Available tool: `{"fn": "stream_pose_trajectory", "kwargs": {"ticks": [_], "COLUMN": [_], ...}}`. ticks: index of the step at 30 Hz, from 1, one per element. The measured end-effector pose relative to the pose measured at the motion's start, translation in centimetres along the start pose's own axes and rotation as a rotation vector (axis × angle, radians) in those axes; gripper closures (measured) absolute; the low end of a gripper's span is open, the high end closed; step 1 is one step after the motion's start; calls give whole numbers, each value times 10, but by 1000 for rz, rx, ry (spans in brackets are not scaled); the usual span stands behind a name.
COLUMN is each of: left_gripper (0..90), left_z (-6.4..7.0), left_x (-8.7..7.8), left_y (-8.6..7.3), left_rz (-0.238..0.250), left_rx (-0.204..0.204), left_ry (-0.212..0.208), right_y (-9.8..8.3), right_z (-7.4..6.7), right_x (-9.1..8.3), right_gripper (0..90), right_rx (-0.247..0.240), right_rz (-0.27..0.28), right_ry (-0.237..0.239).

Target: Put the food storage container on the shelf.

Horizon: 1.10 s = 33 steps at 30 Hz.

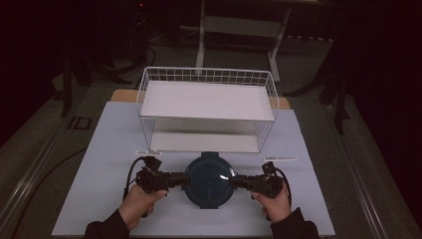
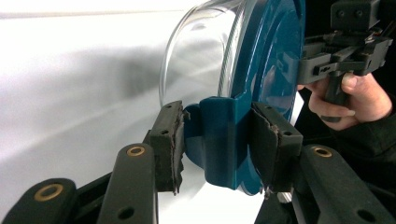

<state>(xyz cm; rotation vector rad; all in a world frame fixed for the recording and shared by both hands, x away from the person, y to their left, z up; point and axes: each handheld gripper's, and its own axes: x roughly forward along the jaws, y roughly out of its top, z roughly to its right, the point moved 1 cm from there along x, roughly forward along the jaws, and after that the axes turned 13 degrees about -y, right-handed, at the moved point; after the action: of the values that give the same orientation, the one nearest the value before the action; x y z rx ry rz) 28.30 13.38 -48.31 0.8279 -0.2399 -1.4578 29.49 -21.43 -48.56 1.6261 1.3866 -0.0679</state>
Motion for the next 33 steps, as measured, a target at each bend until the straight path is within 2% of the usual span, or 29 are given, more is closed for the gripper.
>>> {"fn": "stream_pose_trajectory", "kwargs": {"ticks": [2, 3, 5, 6, 9, 16, 20, 22, 28, 31, 33], "left_gripper": [567, 567, 567, 567, 568, 567, 566, 566, 566, 565, 565], "left_z": [0, 0, -1, -2, -6, -22, -31, -33, -53, -63, -65], "left_x": [-1, -3, -4, -5, -6, -1, 2, 3, 7, 10, 11], "left_y": [4, 9, 12, 18, 27, 39, 46, 48, 55, 55, 55], "left_rz": [8, 14, 20, 29, 41, 66, 74, 77, 68, 78, 82], "left_rx": [5, 35, 44, 70, 90, 89, 109, 111, 135, 132, 122], "left_ry": [1, 7, 8, 12, 12, 13, 30, 33, 33, 30, 30], "right_y": [8, 10, 17, 20, 29, 46, 56, 58, 62, 63, 64], "right_z": [-1, -1, -2, -2, -1, 6, 18, 22, 33, 39, 41], "right_x": [0, 0, 0, 0, 2, 8, 17, 20, 33, 39, 41], "right_gripper": [558, 557, 558, 557, 557, 557, 555, 555, 556, 555, 555], "right_rx": [-13, -22, -36, -44, -59, -77, -76, -73, -74, -75, -72], "right_rz": [16, 24, 40, 48, 66, 93, 106, 110, 115, 116, 113], "right_ry": [-2, -3, -6, -5, -6, -28, -36, -36, -34, -41, -47]}}
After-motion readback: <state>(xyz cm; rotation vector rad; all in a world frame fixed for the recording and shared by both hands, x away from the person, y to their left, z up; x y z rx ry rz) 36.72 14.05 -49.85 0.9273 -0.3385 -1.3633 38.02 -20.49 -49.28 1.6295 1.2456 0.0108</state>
